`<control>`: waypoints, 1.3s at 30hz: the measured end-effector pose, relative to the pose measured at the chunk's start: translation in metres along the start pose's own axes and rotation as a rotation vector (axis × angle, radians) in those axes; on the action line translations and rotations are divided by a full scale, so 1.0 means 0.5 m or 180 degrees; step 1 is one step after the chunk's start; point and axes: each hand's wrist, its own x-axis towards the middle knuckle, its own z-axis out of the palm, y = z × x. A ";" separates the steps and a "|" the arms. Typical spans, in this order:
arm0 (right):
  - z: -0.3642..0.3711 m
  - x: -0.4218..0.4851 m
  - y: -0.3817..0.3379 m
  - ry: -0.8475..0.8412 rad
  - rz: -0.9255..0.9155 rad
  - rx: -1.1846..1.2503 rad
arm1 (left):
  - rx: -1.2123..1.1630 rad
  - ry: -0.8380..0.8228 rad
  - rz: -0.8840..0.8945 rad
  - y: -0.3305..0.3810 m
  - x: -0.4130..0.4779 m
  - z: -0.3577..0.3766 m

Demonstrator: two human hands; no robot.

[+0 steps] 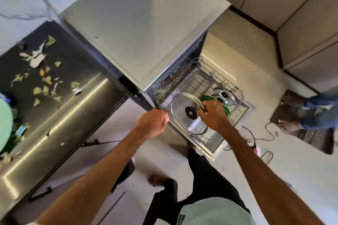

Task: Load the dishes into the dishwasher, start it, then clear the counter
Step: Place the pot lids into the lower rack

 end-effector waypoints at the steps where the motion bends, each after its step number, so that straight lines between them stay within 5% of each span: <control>1: -0.009 0.017 0.026 -0.0016 0.0076 0.0005 | 0.0080 -0.0074 0.0028 0.017 0.032 0.002; 13: -0.056 0.228 0.322 0.0483 0.0973 0.0297 | 0.0439 -0.0592 0.0410 0.198 0.440 0.086; 23: 0.025 0.454 0.501 0.1193 0.1761 0.0695 | 0.1074 -0.1076 0.0585 0.199 0.669 0.204; 29: -0.003 0.555 0.638 0.1758 0.1405 0.0623 | 0.1287 -0.1178 0.0806 0.213 0.836 0.283; 39: 0.044 0.655 0.809 0.1346 0.1096 0.0253 | 0.1144 -0.1080 0.1405 0.317 1.015 0.467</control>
